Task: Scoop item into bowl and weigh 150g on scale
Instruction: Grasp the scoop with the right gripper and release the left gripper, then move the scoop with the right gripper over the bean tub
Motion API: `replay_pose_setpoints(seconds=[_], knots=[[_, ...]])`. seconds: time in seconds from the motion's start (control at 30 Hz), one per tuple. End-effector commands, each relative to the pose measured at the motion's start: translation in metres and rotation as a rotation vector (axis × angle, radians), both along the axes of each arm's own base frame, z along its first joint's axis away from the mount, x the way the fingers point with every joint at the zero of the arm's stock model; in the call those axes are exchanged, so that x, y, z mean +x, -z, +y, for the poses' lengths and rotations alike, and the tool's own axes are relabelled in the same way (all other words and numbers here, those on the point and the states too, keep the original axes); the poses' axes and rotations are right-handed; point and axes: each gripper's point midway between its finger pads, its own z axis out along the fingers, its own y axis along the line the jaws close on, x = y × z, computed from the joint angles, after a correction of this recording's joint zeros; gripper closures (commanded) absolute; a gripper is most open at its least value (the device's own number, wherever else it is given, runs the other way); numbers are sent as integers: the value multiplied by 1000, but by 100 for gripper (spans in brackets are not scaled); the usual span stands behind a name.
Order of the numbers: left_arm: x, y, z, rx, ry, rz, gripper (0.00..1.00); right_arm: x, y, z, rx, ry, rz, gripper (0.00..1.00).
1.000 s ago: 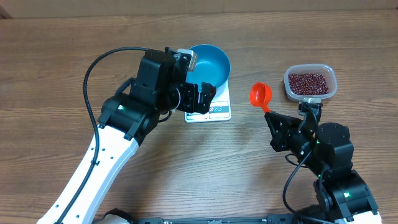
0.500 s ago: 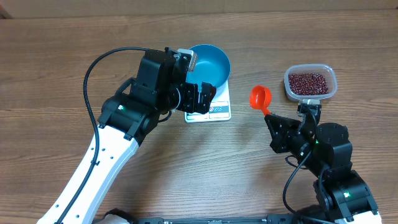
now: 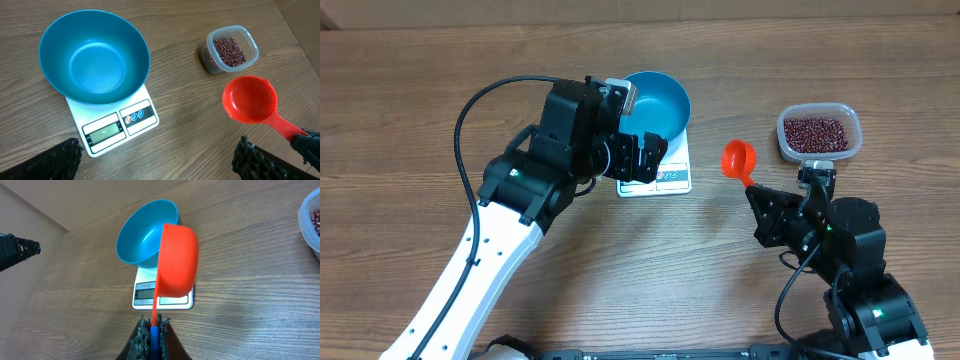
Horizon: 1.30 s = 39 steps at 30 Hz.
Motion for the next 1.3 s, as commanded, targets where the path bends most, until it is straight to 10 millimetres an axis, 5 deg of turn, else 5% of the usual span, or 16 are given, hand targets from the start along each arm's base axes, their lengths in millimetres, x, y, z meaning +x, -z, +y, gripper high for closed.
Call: replay_pose_setpoints(seconds=[0.0, 0.83, 1.27], knots=[[4, -6, 2, 11, -1, -28, 0, -1, -6, 0, 3, -6, -16, 96], [4, -6, 2, 11, -1, -28, 0, 0, -6, -1, -43, -22, -45, 96], [4, -6, 2, 11, -1, -28, 0, 40, -48, -25, -235, 71, -115, 97]])
